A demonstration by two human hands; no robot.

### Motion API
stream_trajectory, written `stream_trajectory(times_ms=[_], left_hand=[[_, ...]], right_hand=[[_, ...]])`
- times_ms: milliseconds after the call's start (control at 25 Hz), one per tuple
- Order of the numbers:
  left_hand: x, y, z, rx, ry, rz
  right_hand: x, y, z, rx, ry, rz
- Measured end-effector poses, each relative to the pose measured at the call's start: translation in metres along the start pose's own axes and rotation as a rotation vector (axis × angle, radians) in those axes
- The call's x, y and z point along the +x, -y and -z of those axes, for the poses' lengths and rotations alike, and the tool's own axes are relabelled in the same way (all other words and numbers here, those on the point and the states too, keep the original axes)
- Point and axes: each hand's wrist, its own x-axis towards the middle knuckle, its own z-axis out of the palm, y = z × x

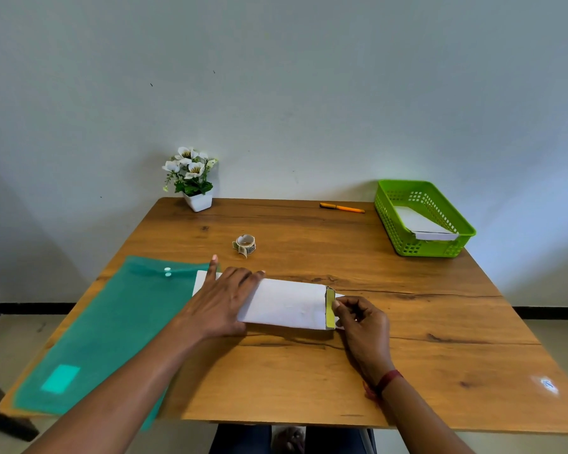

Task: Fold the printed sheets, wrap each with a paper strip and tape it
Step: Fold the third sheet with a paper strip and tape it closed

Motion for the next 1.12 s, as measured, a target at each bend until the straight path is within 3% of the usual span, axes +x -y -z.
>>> stream_trajectory(times_ms=[240,400,560,720,1120], left_hand=[[-0.001,0.019,-0.001,-0.02,0.052,0.136],[-0.01,0.036,0.003,-0.042,0.063,0.212],[-0.026,0.044,0.005,-0.053,0.068,0.279],[-0.034,0.049,0.008,-0.075,0.073,0.328],[-0.034,0.051,0.012,-0.091,0.101,0.362]], right_hand=[[0.002,-0.002,0.002,-0.495,-0.271,0.197],[0.01,-0.004,-0.006,-0.926,-0.032,0.195],[0.01,-0.01,-0.011,-1.128,0.145,0.205],[0.008,-0.007,-0.01,-1.113,0.12,0.237],[0.002,0.007,0.003,-0.651,-0.209,0.035]])
